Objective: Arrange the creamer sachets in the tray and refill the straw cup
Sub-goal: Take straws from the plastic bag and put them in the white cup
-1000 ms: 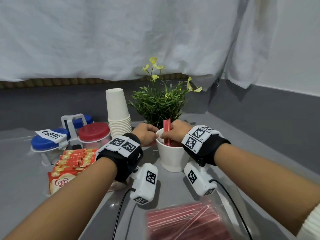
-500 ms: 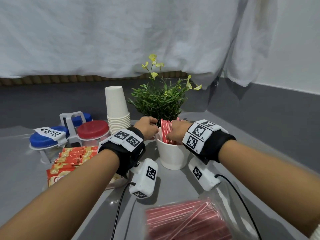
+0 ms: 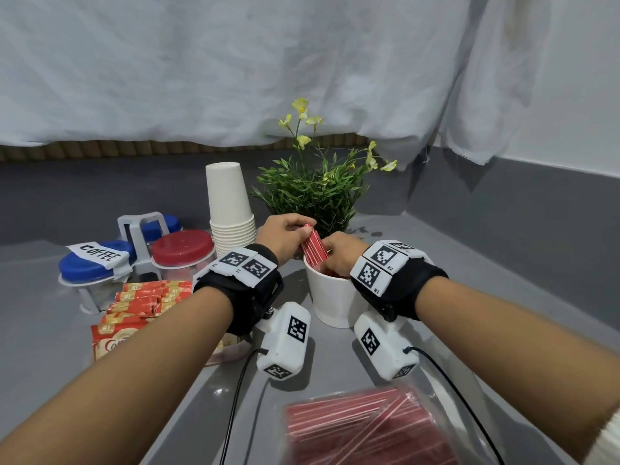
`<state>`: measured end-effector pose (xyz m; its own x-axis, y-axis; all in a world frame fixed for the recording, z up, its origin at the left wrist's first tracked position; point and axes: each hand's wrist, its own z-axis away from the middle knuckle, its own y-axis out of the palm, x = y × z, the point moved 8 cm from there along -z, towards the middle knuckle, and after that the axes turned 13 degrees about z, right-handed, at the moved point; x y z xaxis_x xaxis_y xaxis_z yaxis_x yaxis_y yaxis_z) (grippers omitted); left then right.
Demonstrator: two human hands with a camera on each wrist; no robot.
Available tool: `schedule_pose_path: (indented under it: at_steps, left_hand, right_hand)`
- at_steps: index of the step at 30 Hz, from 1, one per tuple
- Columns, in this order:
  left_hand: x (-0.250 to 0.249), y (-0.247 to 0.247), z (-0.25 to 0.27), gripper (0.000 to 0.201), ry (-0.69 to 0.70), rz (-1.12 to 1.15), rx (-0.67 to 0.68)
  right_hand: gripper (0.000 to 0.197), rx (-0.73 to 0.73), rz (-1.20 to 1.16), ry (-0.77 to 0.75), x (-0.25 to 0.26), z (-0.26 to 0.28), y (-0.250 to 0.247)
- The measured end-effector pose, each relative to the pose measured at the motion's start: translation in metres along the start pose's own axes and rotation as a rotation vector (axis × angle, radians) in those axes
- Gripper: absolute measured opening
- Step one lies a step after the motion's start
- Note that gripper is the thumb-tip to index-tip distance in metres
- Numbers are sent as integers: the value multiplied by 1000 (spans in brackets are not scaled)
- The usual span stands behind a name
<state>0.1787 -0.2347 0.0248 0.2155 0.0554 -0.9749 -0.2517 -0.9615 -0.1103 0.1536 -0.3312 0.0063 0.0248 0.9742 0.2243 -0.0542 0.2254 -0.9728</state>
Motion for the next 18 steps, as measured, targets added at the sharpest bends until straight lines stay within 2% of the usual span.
schedule_pose_path:
  at_steps: [3, 6, 10, 12, 16, 18]
  left_hand:
    - [1, -7, 1, 22, 26, -27, -9]
    - [5, -10, 4, 27, 23, -103, 16]
    - [8, -13, 6, 36, 14, -257, 0]
    - [6, -9, 7, 39, 35, -325, 31]
    - [7, 4, 10, 32, 48, -571, 108]
    - [10, 4, 11, 37, -1, -637, 112]
  right_hand:
    - [31, -57, -52, 24, -1, 0, -6]
    - [32, -30, -94, 32, -5, 1, -7]
    - [25, 46, -16, -22, -2, 5, -3]
    - [24, 41, 20, -44, 0, 7, -3]
    - [24, -3, 62, -48, 0, 8, -6]
    - [27, -18, 52, -37, -2, 9, -7]
